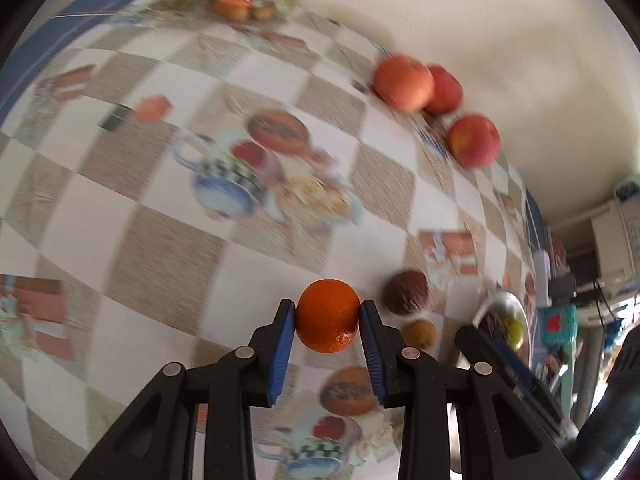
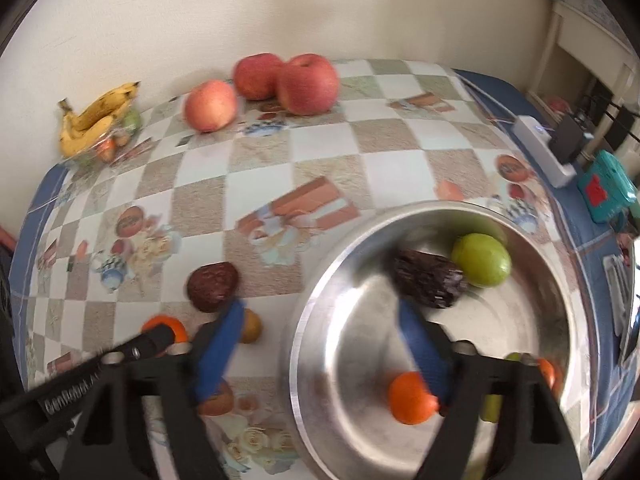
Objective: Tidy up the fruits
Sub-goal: 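Grasp an orange with the left tool while the right tool grasps a small brown fruit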
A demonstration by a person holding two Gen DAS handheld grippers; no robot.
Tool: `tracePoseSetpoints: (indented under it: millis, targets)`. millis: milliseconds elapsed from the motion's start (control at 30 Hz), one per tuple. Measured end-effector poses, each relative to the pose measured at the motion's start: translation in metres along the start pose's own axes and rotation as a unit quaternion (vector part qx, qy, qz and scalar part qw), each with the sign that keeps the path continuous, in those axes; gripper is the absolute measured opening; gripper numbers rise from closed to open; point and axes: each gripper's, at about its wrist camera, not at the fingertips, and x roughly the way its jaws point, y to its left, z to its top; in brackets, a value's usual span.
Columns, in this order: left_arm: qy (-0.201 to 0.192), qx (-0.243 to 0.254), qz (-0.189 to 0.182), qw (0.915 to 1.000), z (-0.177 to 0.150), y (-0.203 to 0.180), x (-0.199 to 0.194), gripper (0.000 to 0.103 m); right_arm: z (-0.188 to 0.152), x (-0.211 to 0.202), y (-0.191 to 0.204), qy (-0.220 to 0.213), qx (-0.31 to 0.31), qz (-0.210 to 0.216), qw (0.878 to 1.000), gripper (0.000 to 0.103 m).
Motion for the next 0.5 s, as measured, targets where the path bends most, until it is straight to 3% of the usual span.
tracePoseSetpoints:
  millis: [233, 500]
  targets:
    - [-0.005, -0.017, 0.002, 0.9998, 0.006, 0.013, -0.006, 0.035, -0.005, 0.008, 0.034, 0.017, -0.052, 0.045, 0.998, 0.048]
    - [0.001, -0.018, 0.004, 0.9998, 0.005, 0.013, -0.003, 0.035, -0.012, 0.029, 0.044, 0.043, -0.083, 0.013, 0.996, 0.039]
